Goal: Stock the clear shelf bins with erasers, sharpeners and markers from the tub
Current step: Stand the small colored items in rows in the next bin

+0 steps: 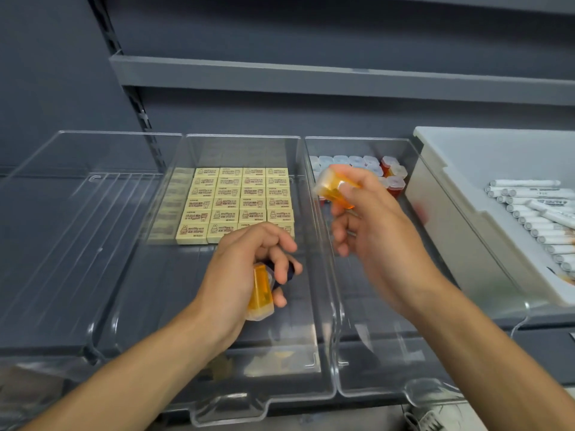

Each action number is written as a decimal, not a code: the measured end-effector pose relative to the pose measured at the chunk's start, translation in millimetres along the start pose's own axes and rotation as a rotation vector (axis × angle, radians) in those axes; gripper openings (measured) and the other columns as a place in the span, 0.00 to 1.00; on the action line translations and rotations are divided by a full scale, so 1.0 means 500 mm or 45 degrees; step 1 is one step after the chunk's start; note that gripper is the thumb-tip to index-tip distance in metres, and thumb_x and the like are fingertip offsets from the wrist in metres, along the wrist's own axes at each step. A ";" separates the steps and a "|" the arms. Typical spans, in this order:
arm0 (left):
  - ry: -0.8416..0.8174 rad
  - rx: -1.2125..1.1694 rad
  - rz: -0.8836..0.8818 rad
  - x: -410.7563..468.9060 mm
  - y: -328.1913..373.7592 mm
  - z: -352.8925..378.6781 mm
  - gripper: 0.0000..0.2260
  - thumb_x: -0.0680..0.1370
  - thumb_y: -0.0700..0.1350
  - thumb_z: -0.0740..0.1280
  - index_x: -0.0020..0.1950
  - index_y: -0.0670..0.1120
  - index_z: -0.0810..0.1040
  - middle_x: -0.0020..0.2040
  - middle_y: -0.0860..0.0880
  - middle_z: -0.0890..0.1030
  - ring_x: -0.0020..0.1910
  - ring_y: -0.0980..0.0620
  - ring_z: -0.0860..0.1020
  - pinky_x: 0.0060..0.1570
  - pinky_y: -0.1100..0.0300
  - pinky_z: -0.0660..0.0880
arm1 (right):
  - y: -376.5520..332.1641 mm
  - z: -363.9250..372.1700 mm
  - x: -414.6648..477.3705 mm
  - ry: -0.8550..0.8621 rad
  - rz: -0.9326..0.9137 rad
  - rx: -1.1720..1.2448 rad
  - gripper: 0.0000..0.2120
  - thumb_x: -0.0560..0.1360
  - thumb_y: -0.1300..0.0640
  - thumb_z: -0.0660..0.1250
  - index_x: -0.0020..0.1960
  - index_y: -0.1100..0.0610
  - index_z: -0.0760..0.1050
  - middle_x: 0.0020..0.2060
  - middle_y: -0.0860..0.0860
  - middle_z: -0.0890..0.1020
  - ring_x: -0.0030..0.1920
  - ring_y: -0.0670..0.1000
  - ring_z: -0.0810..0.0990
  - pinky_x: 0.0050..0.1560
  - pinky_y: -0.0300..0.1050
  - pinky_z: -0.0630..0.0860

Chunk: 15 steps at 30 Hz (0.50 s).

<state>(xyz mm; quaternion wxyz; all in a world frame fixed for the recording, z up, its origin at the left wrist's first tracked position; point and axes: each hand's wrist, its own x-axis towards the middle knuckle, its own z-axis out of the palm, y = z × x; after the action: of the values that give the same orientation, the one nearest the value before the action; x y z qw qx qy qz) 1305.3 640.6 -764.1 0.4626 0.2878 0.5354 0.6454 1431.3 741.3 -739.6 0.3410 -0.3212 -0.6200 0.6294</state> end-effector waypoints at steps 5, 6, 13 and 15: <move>0.055 -0.009 0.017 0.003 0.002 0.002 0.15 0.81 0.38 0.55 0.38 0.41 0.76 0.27 0.43 0.70 0.40 0.46 0.80 0.22 0.61 0.70 | 0.000 -0.013 0.011 0.192 0.044 -0.021 0.05 0.79 0.52 0.65 0.54 0.50 0.75 0.31 0.45 0.75 0.30 0.44 0.71 0.34 0.41 0.70; 0.097 -0.011 0.044 0.006 0.004 0.002 0.15 0.81 0.37 0.54 0.38 0.41 0.76 0.27 0.43 0.70 0.39 0.46 0.79 0.22 0.61 0.70 | 0.001 -0.015 0.014 0.222 0.063 -0.057 0.06 0.79 0.49 0.64 0.52 0.51 0.76 0.31 0.46 0.76 0.30 0.45 0.72 0.37 0.42 0.70; 0.244 -0.034 0.115 0.023 0.026 -0.015 0.15 0.81 0.38 0.54 0.37 0.44 0.75 0.26 0.47 0.70 0.39 0.48 0.79 0.22 0.62 0.69 | -0.007 -0.022 0.022 0.325 0.120 -0.271 0.22 0.81 0.43 0.58 0.39 0.57 0.78 0.26 0.44 0.73 0.28 0.40 0.68 0.40 0.37 0.66; 0.220 -0.032 0.115 0.022 0.023 -0.014 0.15 0.80 0.38 0.54 0.36 0.44 0.74 0.26 0.46 0.69 0.38 0.47 0.78 0.21 0.61 0.69 | 0.001 -0.023 0.028 0.340 0.113 -0.229 0.21 0.82 0.46 0.56 0.38 0.56 0.76 0.27 0.47 0.74 0.29 0.43 0.69 0.39 0.39 0.67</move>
<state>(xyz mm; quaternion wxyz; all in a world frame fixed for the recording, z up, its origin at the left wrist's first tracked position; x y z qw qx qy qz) 1291.4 647.5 -756.1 0.3884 0.2491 0.5517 0.6948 1433.0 759.2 -740.3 0.3620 -0.4584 -0.6083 0.5374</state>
